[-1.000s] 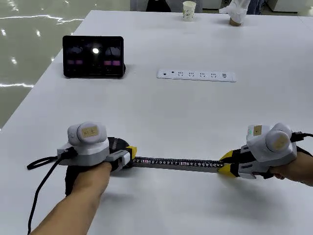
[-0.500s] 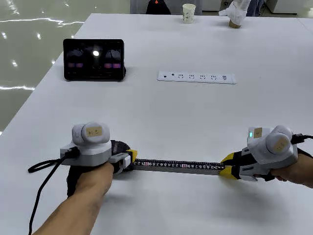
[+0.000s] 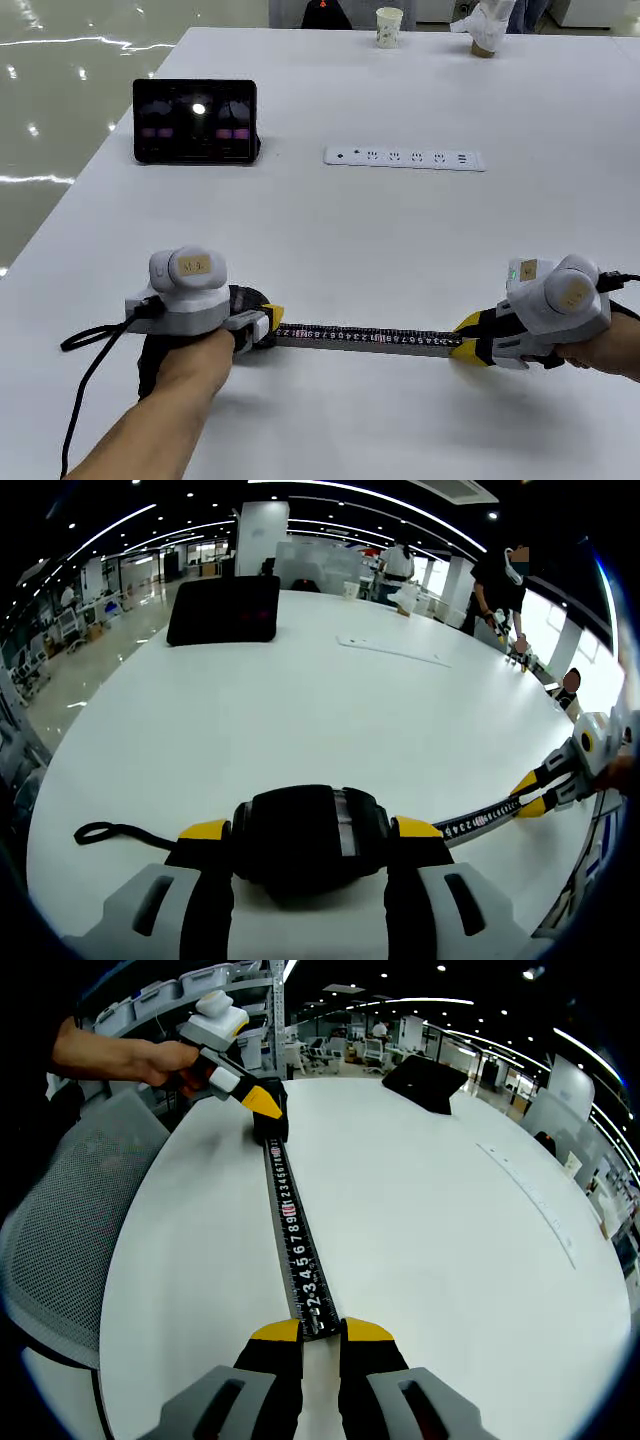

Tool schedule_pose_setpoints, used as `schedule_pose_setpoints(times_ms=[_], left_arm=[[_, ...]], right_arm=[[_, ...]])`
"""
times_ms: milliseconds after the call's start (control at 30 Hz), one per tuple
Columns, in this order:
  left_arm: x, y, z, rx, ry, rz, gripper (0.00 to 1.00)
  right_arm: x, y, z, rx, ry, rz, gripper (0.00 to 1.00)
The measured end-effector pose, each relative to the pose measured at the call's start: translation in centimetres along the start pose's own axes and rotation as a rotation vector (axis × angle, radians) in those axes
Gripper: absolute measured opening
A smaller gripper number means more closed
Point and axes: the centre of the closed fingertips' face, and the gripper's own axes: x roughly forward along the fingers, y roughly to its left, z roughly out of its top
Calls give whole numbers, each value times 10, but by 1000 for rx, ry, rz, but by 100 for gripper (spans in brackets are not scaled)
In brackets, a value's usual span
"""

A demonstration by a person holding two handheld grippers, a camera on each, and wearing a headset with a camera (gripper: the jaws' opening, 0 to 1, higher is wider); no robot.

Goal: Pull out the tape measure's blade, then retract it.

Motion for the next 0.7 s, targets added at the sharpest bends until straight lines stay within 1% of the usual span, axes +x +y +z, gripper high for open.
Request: schedule_pose_setpoints(times_ms=[267, 533, 700], left_arm=[[-2, -2, -1, -6, 1, -6, 56], [-4, -3, -1, -10, 7, -12, 56], [-5, -4, -1, -12, 7, -15, 56]], right_arm=[[1, -1, -1, -6, 10, 1, 9], [4, 2, 6, -14, 4, 6, 9], [6, 2, 6, -13, 4, 5, 10]])
